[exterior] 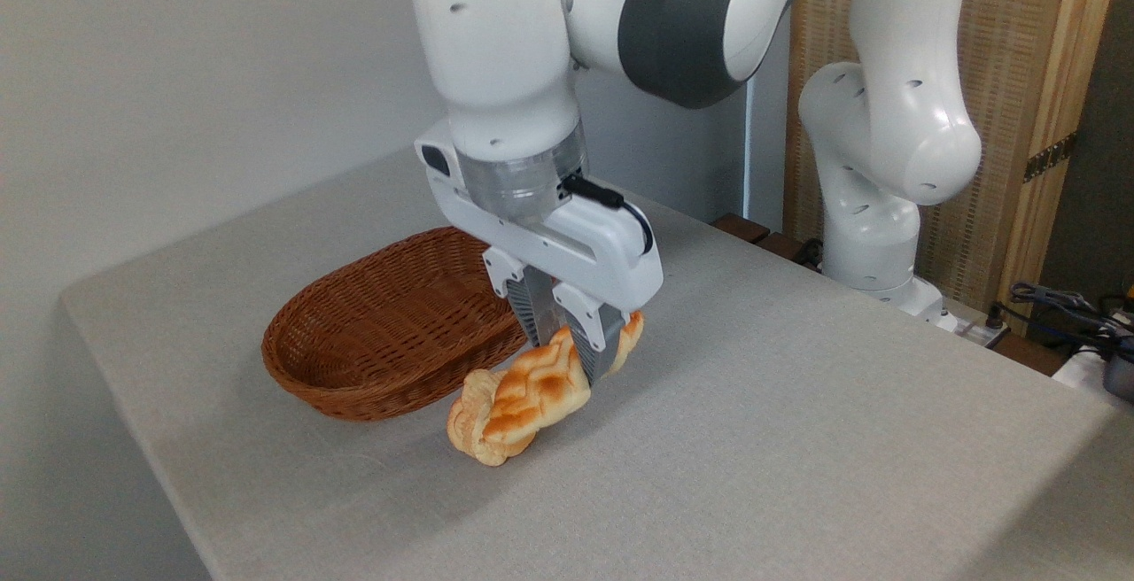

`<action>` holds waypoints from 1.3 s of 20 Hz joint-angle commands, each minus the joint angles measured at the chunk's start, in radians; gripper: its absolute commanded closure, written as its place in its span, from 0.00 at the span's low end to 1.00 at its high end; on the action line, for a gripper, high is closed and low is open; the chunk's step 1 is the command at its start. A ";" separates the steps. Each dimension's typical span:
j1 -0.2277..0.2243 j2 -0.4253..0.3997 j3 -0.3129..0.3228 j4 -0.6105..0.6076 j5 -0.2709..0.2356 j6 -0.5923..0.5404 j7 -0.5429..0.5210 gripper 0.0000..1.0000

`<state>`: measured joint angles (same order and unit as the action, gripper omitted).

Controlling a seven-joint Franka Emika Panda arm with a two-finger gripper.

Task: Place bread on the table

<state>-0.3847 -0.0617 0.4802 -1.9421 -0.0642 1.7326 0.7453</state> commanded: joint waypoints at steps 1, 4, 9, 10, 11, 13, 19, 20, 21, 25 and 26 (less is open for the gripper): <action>-0.010 0.008 0.006 -0.001 0.020 0.002 0.016 0.00; -0.010 0.006 0.006 -0.001 0.020 0.004 0.016 0.00; -0.010 0.006 0.006 -0.001 0.020 0.004 0.016 0.00; -0.010 0.005 0.006 -0.001 0.020 0.004 0.016 0.00; -0.010 0.005 0.006 -0.001 0.020 0.004 0.016 0.00; -0.010 0.005 0.006 -0.001 0.020 0.004 0.016 0.00; -0.014 -0.003 0.000 0.020 0.012 0.041 0.014 0.00; -0.019 -0.007 -0.005 0.034 0.012 0.056 0.014 0.00; -0.022 -0.007 -0.008 0.049 0.012 0.067 0.014 0.00; -0.028 -0.007 -0.049 0.123 0.012 0.074 0.014 0.00; -0.029 -0.006 -0.078 0.139 0.021 0.082 0.014 0.00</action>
<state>-0.4022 -0.0652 0.4433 -1.8507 -0.0589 1.8029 0.7454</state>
